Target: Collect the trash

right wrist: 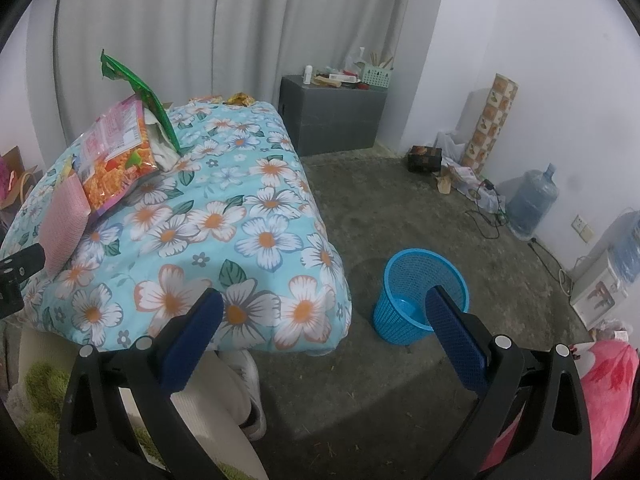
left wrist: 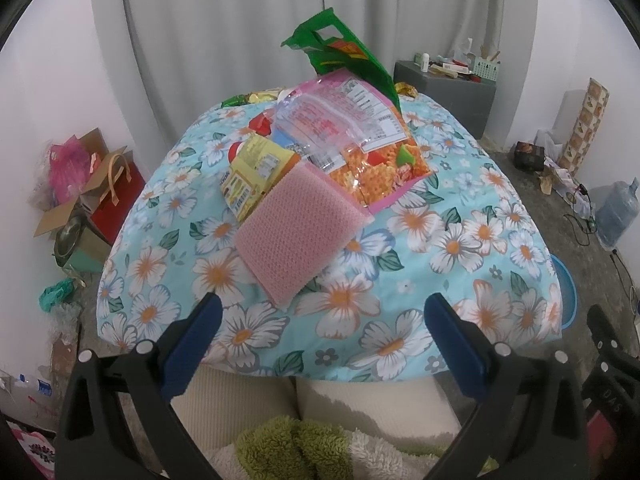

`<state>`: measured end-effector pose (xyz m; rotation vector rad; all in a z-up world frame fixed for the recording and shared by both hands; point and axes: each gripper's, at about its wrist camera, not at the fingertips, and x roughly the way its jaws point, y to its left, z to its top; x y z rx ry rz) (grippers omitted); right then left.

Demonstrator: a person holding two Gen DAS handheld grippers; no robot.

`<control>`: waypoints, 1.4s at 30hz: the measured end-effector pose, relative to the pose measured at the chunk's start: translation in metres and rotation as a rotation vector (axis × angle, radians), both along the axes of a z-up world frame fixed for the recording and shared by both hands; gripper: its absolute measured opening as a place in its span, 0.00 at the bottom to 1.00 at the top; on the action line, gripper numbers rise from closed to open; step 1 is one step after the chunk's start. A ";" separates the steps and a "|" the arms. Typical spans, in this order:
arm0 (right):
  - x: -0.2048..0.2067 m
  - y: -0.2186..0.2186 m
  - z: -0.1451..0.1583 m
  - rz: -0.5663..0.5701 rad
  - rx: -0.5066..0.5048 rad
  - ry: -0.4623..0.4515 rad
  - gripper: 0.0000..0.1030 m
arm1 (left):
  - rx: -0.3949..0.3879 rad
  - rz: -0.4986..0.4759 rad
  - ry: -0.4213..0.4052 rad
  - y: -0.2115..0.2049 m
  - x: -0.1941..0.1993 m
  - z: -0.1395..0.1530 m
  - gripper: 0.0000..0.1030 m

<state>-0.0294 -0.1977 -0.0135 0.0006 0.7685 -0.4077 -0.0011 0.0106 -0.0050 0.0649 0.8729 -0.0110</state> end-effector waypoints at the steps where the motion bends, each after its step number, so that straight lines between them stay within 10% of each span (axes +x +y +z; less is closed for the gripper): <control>1: 0.000 0.000 0.000 0.000 0.000 0.001 0.94 | 0.000 0.000 0.000 0.000 0.000 0.000 0.96; 42: 0.000 0.005 -0.001 0.005 0.000 -0.001 0.94 | -0.001 0.000 0.006 0.001 -0.002 -0.002 0.96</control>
